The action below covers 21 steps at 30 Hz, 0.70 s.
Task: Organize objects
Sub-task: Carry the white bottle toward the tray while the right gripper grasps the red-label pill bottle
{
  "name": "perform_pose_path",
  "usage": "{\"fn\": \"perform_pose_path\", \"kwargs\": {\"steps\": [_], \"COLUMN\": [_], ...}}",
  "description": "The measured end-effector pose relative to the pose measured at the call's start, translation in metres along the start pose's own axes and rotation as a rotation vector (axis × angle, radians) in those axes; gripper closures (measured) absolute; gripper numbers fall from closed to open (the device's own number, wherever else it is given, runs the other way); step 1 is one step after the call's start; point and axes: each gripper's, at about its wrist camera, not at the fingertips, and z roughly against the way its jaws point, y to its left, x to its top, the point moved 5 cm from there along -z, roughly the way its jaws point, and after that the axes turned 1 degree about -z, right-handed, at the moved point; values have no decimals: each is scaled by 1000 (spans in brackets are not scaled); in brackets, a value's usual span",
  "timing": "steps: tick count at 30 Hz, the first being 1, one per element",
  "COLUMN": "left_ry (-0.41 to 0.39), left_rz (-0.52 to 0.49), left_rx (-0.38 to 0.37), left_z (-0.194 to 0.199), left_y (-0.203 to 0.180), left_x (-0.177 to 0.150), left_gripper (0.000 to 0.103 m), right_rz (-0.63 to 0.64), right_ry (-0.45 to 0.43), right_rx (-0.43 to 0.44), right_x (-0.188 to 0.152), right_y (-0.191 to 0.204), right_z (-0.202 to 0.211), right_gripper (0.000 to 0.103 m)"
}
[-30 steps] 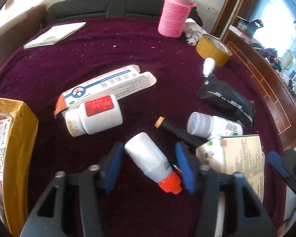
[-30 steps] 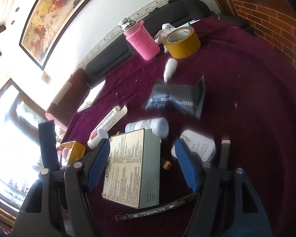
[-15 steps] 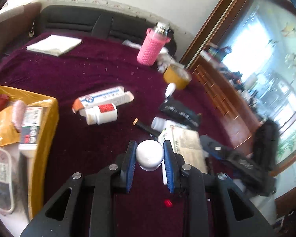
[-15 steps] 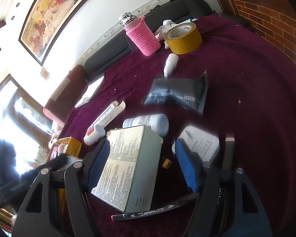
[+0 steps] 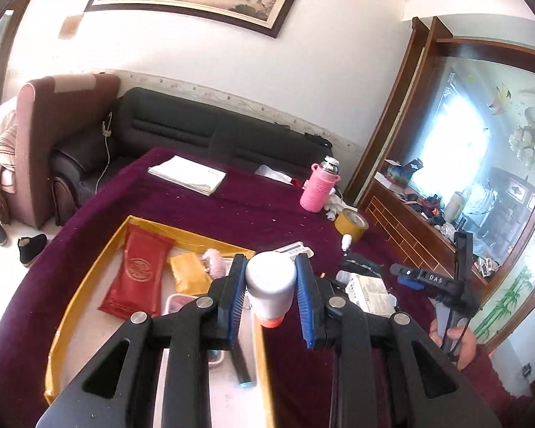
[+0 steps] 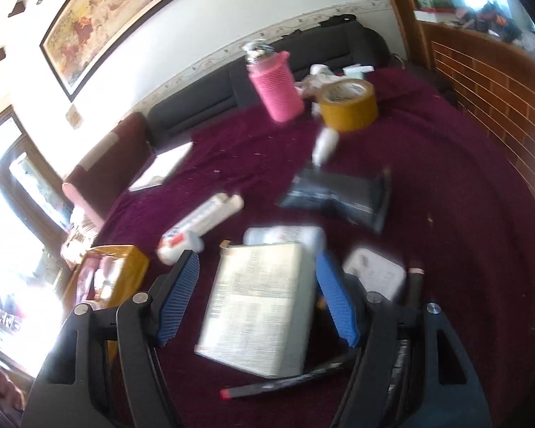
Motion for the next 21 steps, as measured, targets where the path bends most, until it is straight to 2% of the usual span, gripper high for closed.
{"fn": "perform_pose_path", "kwargs": {"steps": [4, 9, 15, 21], "left_ry": [-7, 5, 22, 31], "left_rz": [19, 54, 105, 110], "left_rx": [63, 106, 105, 101], "left_z": [3, 2, 1, -6], "left_y": [38, 77, 112, 130], "left_x": [-9, -26, -37, -41], "left_gripper": [80, 80, 80, 80], "right_rz": [34, 4, -88, -210], "right_ry": [62, 216, 333, 397], "right_rx": [41, 75, -17, -19], "right_x": [15, 12, -5, -18], "right_y": [45, 85, 84, 87], "right_z": [-12, -70, -139, -171], "right_gripper": [35, 35, 36, 37]}}
